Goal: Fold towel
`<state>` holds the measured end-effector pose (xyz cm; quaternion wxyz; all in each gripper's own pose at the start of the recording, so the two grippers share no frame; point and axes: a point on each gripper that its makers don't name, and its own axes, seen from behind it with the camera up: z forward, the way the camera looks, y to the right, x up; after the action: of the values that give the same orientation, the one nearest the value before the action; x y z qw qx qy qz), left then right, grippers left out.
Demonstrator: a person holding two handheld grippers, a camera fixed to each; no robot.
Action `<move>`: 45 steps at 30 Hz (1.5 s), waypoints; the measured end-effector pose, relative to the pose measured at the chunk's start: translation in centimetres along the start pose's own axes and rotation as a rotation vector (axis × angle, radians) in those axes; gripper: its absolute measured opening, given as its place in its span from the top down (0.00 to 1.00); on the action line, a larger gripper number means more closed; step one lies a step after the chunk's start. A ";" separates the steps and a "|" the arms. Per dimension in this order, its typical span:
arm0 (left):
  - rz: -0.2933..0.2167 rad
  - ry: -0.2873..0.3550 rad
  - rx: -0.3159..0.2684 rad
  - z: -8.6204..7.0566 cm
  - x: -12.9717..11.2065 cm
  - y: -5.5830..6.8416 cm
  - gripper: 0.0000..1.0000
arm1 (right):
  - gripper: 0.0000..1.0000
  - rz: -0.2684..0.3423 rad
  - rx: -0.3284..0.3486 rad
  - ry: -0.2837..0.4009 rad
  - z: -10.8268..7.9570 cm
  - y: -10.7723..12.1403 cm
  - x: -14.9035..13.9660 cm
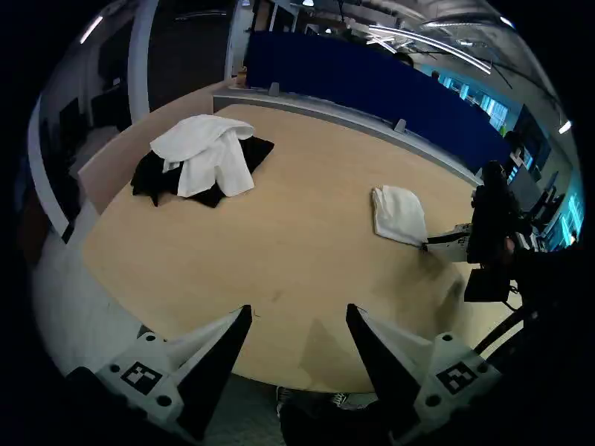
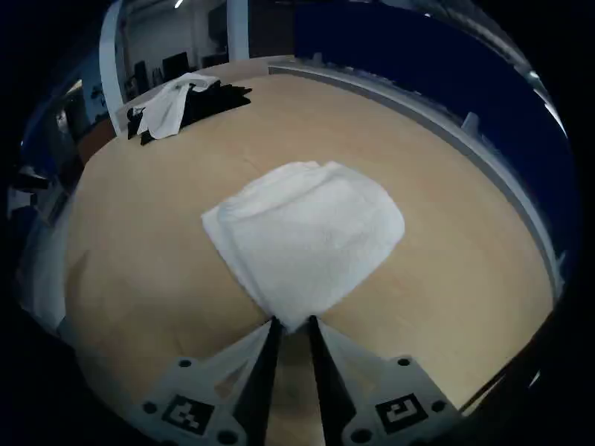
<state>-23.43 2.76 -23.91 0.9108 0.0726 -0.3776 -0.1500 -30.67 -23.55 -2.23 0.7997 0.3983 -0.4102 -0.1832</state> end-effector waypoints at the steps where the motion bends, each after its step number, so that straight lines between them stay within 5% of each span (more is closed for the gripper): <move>1: 0.000 0.000 0.000 0.0 0.0 0.0 0.06 | 0.76 0.003 0.002 0.000 0.0 0.0 0.0; 6: 0.001 0.002 -0.001 -0.1 0.1 0.0 0.06 | 0.92 0.011 0.001 0.005 -0.1 0.0 0.2; 20: 0.003 0.011 -0.011 0.1 0.5 0.3 0.06 | 0.95 -0.007 -0.023 0.080 -1.7 0.3 3.0; 38: 0.043 0.045 -0.063 1.4 3.7 1.6 0.06 | 0.96 -0.023 -0.071 0.335 -8.9 2.8 14.5; 45: 0.062 0.054 -0.092 1.8 4.6 2.7 0.06 | 0.96 -0.023 -0.094 0.386 -11.6 3.9 16.7</move>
<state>-21.01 3.73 -18.95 0.9272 0.0229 -0.3478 -0.1369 -11.53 -25.82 5.27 0.8791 0.3929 -0.2356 -0.1313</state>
